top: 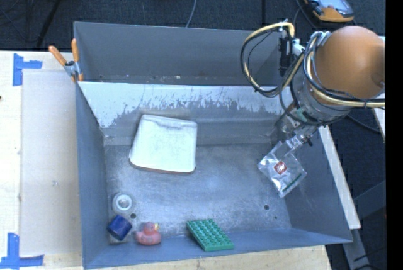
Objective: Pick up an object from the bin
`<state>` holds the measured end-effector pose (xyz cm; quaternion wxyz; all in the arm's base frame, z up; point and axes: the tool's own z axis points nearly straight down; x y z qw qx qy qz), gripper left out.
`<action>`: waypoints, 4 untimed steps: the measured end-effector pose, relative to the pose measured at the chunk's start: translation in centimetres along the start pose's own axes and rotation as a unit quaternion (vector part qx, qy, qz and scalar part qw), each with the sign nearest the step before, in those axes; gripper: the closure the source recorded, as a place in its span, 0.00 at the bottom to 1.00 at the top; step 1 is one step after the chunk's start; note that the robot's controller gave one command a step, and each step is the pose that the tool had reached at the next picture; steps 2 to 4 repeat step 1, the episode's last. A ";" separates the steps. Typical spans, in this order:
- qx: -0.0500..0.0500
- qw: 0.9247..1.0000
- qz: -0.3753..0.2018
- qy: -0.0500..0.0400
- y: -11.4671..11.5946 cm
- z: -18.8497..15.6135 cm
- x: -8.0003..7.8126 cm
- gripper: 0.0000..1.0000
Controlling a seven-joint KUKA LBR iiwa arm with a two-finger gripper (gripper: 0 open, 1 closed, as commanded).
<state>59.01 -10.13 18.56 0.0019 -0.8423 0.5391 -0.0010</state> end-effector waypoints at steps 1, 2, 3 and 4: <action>0.001 0.995 0.101 0.000 -2.0 -10.3 -2.8 1.00; 0.001 0.995 0.101 0.000 -2.0 -10.3 -2.8 1.00; 0.001 0.995 0.101 0.000 -2.0 -10.3 -2.8 1.00; 0.001 0.995 0.101 0.000 -2.0 -10.3 -2.8 1.00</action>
Offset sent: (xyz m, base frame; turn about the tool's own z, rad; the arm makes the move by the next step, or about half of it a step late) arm 0.0049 0.0326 0.1005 0.2004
